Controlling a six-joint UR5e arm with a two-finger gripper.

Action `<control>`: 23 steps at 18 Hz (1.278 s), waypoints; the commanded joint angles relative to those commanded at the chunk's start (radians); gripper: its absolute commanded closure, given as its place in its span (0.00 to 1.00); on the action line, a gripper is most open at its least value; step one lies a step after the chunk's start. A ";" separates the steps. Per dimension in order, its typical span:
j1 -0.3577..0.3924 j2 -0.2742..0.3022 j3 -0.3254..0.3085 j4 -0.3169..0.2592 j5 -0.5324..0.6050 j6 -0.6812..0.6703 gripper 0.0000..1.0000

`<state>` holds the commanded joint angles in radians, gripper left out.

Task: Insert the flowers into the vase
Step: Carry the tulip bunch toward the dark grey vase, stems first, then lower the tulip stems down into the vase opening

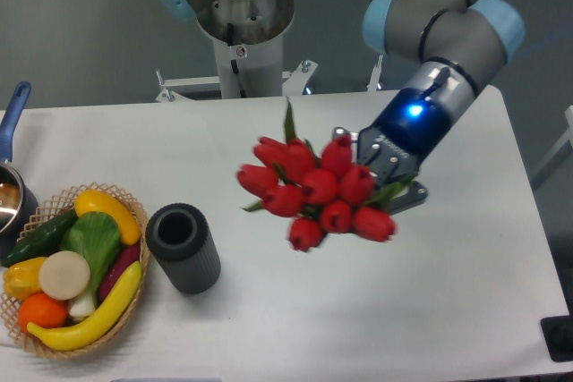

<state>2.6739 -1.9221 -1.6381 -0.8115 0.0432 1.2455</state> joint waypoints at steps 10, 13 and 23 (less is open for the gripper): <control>-0.155 0.025 -0.089 0.002 -0.060 0.014 0.69; -0.180 0.055 -0.120 0.002 -0.071 0.014 0.69; -0.200 0.060 -0.184 0.000 -0.102 0.014 0.69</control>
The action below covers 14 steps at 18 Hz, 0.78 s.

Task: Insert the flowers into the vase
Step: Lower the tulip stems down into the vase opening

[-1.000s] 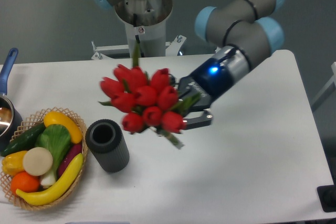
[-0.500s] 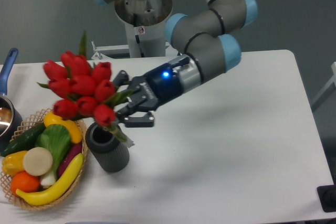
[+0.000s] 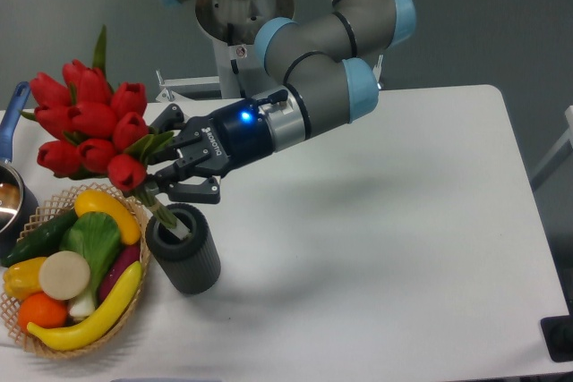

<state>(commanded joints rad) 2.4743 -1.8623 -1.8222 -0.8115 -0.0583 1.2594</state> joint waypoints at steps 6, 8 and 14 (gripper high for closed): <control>-0.002 -0.006 -0.023 0.000 0.002 0.002 0.69; -0.002 -0.014 -0.029 0.002 0.002 0.002 0.69; 0.008 -0.052 -0.031 0.002 0.002 0.008 0.67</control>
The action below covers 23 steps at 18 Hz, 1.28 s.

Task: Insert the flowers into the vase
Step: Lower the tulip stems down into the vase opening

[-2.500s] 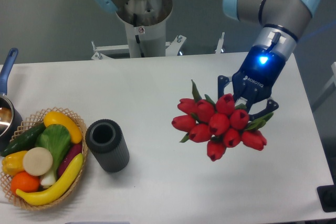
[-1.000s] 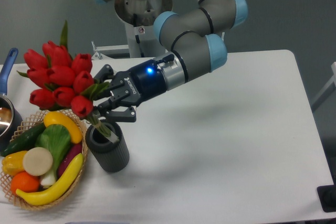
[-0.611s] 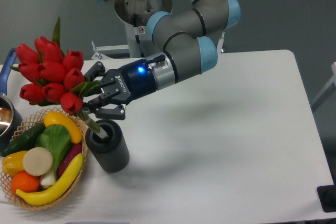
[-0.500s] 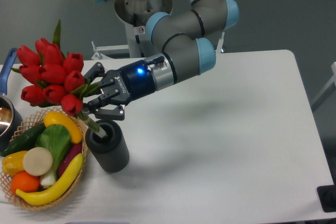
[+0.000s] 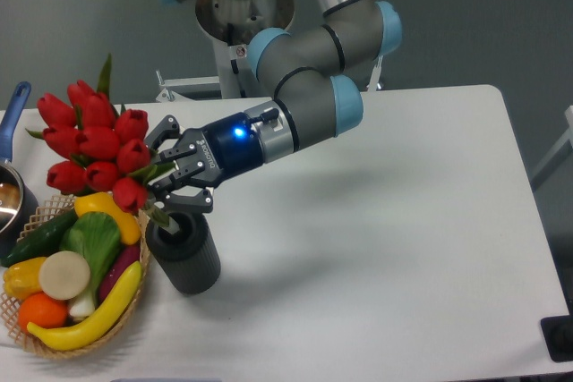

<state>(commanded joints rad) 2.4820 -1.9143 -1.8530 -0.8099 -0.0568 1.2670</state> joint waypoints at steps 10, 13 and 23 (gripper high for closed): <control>0.026 -0.081 -0.095 0.000 0.000 0.216 0.67; 0.026 -0.097 -0.109 0.000 0.000 0.244 0.67; 0.031 -0.111 -0.124 0.000 0.009 0.267 0.66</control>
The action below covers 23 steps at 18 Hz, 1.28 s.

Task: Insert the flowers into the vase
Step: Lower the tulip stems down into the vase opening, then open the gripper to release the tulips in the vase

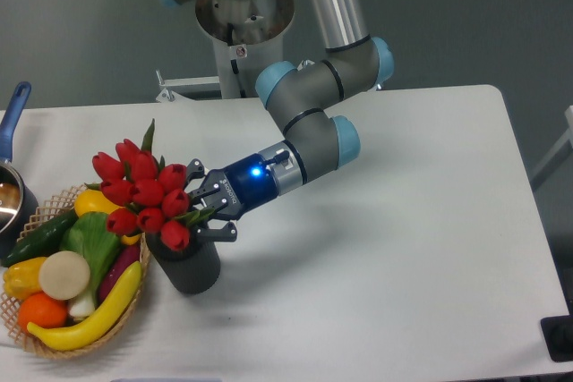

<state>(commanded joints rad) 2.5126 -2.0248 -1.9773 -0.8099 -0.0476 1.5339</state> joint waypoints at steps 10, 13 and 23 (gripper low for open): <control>0.005 -0.034 0.000 0.000 0.000 0.074 0.53; 0.015 -0.031 0.002 0.000 0.002 0.075 0.36; 0.029 0.015 -0.017 0.002 0.006 0.072 0.00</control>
<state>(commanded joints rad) 2.5418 -2.0096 -1.9941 -0.8084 -0.0414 1.6061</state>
